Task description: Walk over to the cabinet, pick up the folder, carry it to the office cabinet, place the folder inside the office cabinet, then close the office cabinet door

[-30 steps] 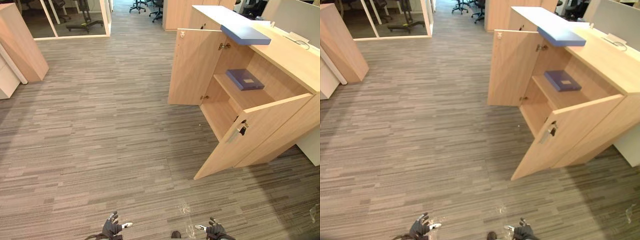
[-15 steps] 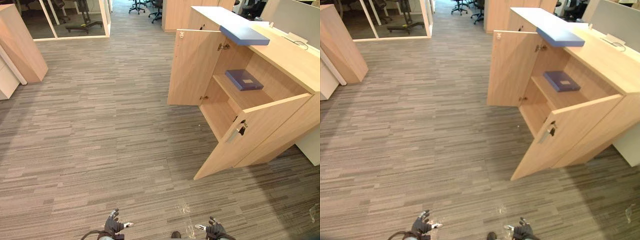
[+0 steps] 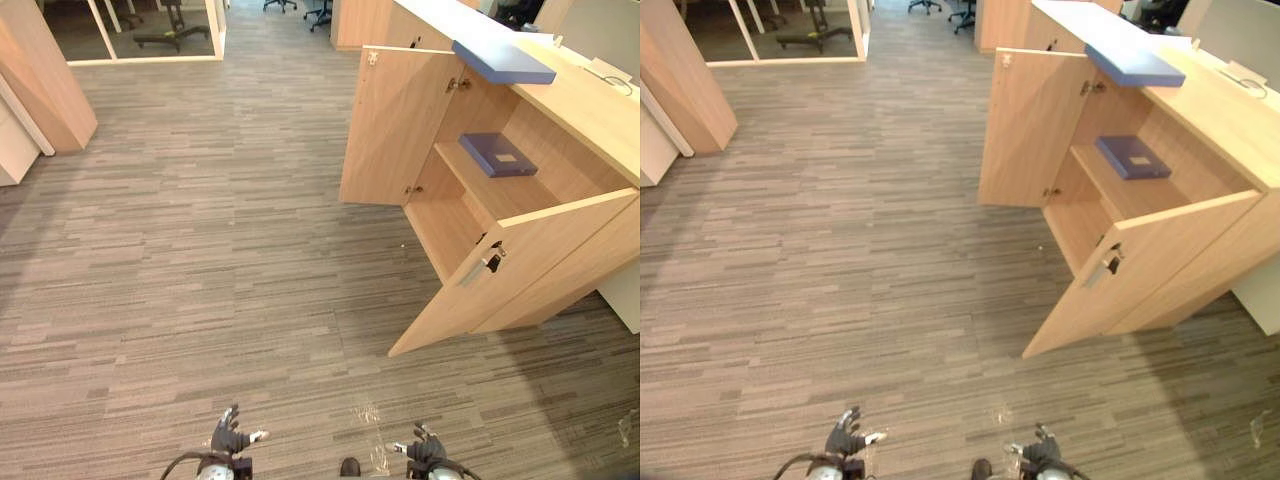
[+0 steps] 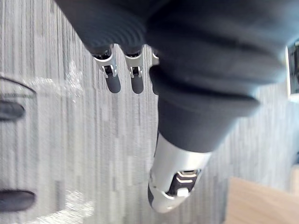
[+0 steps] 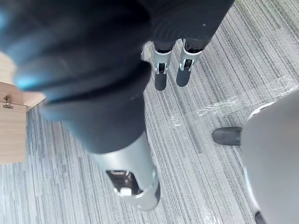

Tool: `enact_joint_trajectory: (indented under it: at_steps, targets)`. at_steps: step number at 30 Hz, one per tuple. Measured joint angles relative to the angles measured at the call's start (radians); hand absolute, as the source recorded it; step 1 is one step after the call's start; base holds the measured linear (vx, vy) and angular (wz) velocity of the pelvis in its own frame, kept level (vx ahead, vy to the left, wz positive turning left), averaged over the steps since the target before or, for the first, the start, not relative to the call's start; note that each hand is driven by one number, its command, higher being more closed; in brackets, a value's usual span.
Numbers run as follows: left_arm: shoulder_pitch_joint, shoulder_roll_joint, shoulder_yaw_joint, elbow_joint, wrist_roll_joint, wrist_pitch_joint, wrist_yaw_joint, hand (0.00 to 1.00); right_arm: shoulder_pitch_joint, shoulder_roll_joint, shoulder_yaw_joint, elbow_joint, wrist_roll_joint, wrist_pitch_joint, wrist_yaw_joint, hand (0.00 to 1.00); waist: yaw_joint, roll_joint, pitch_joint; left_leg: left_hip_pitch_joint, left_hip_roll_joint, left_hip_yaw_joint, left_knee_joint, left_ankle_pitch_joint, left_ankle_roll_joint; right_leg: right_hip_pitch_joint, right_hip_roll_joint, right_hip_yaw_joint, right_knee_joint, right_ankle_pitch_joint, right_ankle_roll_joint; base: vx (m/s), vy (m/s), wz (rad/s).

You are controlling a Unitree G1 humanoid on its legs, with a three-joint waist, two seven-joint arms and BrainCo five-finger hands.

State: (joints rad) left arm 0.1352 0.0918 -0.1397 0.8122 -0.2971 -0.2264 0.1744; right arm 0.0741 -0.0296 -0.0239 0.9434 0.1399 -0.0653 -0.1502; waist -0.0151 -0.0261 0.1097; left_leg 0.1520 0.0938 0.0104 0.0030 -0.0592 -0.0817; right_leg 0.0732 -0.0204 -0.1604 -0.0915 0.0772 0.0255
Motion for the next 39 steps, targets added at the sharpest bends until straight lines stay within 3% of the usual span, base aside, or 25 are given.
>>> enact_joint_trajectory:
  at_steps: [3, 7, 19, 21, 22, 24, 25, 26, 28, 30, 33, 34, 35, 36, 37, 38, 39]
  targets:
    - [-0.023, -0.023, 0.0, -0.045, -0.067, -0.035, 0.0, 0.0, -0.011, 0.017, 0.026, -0.04, 0.024, -0.02, -0.01, 0.0, -0.003, 0.0, 0.0, 0.0, 0.0, 0.002, 0.0, -0.002, -0.004, -0.001, 0.0, 0.0, 0.0, 0.001, 0.001, 0.04, 0.032, -0.02]
    - [-0.033, -0.023, 0.002, -0.059, -0.075, -0.05, 0.007, 0.0, -0.023, 0.027, 0.026, -0.049, 0.039, -0.036, -0.012, 0.0, -0.006, 0.0, 0.0, 0.005, -0.001, 0.009, 0.0, -0.006, -0.01, 0.0, -0.001, 0.001, 0.0, 0.003, 0.003, 0.01, 0.023, -0.05]
    - [0.012, -0.031, 0.009, -0.077, -0.096, -0.05, 0.016, 0.0, -0.005, 0.035, 0.053, -0.064, 0.036, -0.036, -0.02, 0.0, -0.015, 0.003, 0.001, 0.001, -0.007, 0.011, 0.023, -0.011, -0.013, 0.007, -0.007, 0.001, 0.0, 0.011, 0.004, 0.0, 0.0, 0.0]
    - [0.013, -0.036, 0.026, -0.076, -0.103, -0.049, 0.013, 0.0, -0.005, 0.038, 0.084, -0.069, 0.041, -0.036, -0.018, 0.0, -0.01, 0.012, 0.021, -0.068, 0.012, 0.011, 0.184, -0.088, -0.048, 0.016, 0.005, 0.0, 0.001, -0.006, -0.009, -0.05, 0.009, -0.01]
    - [0.013, -0.035, 0.03, -0.076, -0.11, -0.048, 0.013, 0.0, -0.005, 0.038, 0.093, -0.07, 0.041, -0.036, -0.017, 0.0, -0.008, 0.011, 0.023, -0.086, 0.019, 0.015, 0.228, -0.102, -0.061, 0.018, 0.01, 0.0, 0.001, -0.011, -0.017, -0.07, 0.0, 0.03]
    - [0.011, -0.03, 0.039, -0.076, -0.13, -0.04, -0.003, 0.0, 0.001, 0.038, 0.094, -0.077, 0.041, -0.033, -0.009, 0.0, 0.0, 0.007, 0.053, -0.208, 0.05, 0.107, 0.507, -0.103, -0.083, 0.039, 0.01, 0.001, 0.002, -0.027, -0.039, -0.07, -0.034, 0.1]
    - [0.01, -0.03, 0.043, -0.074, -0.134, -0.035, -0.009, 0.0, -0.001, 0.031, 0.094, -0.077, 0.04, -0.031, -0.009, 0.0, 0.003, 0.004, 0.059, -0.254, 0.062, 0.125, 0.582, -0.12, -0.068, 0.048, 0.008, 0.004, 0.003, -0.03, -0.043, -0.05, -0.046, -0.03]
    - [0.02, -0.037, 0.041, -0.065, -0.135, -0.025, -0.02, 0.0, -0.002, 0.018, 0.092, -0.079, 0.04, -0.026, -0.008, 0.0, 0.01, 0.007, 0.062, -0.302, 0.071, 0.155, 0.613, -0.152, -0.025, 0.048, -0.003, 0.013, 0.004, -0.031, -0.044, -0.01, -0.014, -0.14]
    - [0.017, -0.042, 0.043, -0.067, -0.136, -0.018, -0.034, 0.0, -0.003, -0.01, 0.085, -0.08, 0.04, -0.017, -0.006, 0.0, 0.015, 0.012, 0.065, -0.346, 0.063, 0.16, 0.518, -0.154, -0.009, 0.031, -0.026, 0.03, 0.003, -0.032, -0.043, -0.01, 0.04, -0.25]
    - [0.008, -0.042, 0.043, -0.053, -0.136, -0.013, -0.048, 0.0, 0.003, -0.022, 0.083, -0.076, 0.039, -0.009, -0.003, 0.0, 0.016, 0.021, 0.066, -0.354, 0.06, 0.14, 0.353, -0.123, -0.022, 0.019, -0.04, 0.043, 0.003, -0.037, -0.034, 0.04, 0.111, -0.34]
    - [-0.008, -0.049, 0.036, 0.013, -0.135, 0.005, -0.057, 0.0, 0.012, -0.035, 0.05, -0.062, 0.036, 0.004, 0.005, 0.0, 0.01, 0.051, 0.046, -0.318, 0.056, 0.133, 0.182, -0.08, -0.017, 0.022, -0.051, 0.063, 0.005, -0.058, 0.004, 0.18, 0.224, -0.35]
    - [-0.017, -0.046, 0.034, 0.033, -0.131, 0.014, -0.06, 0.0, 0.011, -0.035, 0.043, -0.042, 0.035, 0.006, 0.005, 0.0, 0.009, 0.048, 0.032, -0.303, 0.033, 0.147, 0.181, -0.037, 0.005, 0.024, -0.084, 0.076, 0.035, -0.087, 0.042, 0.28, 0.26, -0.23]
    - [-0.016, -0.046, 0.031, 0.035, -0.13, 0.015, -0.06, 0.0, 0.014, -0.035, 0.04, -0.036, 0.034, 0.007, 0.005, 0.0, 0.01, 0.046, 0.025, -0.3, 0.019, 0.155, 0.186, -0.036, 0.009, 0.015, -0.101, 0.083, 0.06, -0.108, 0.055, 0.39, 0.318, -0.26]
    - [-0.019, -0.046, 0.016, 0.041, -0.127, 0.016, -0.063, 0.0, 0.026, -0.033, 0.011, -0.034, 0.03, 0.008, 0.005, 0.0, 0.011, 0.043, 0.022, -0.275, -0.016, 0.169, 0.189, -0.043, 0.023, -0.002, -0.147, 0.088, 0.154, -0.151, 0.086, 0.29, 0.218, -0.16]
    - [-0.019, -0.049, 0.009, 0.044, -0.127, 0.017, -0.065, 0.0, 0.032, -0.034, -0.007, -0.034, 0.029, 0.009, 0.005, 0.0, 0.005, 0.044, 0.02, -0.255, -0.034, 0.179, 0.181, -0.04, 0.032, -0.03, -0.167, 0.088, 0.251, -0.192, 0.092, 0.35, 0.274, -0.24]
    - [-0.015, -0.049, -0.002, 0.048, -0.127, 0.019, -0.069, 0.0, 0.03, -0.036, -0.037, -0.032, 0.023, 0.015, 0.005, 0.0, 0.008, 0.047, 0.02, -0.206, -0.06, 0.208, 0.159, -0.026, 0.057, -0.121, -0.211, 0.078, 0.497, -0.244, 0.071, 0.43, 0.351, -0.21]
    - [-0.015, -0.036, -0.023, 0.06, -0.126, 0.022, -0.082, 0.0, 0.03, -0.034, -0.064, -0.032, 0.009, 0.019, 0.005, 0.0, 0.001, 0.039, 0.023, -0.116, -0.097, 0.221, 0.123, -0.016, 0.085, -0.208, -0.283, 0.03, 0.789, -0.216, -0.009, 0.43, 0.341, -0.14]
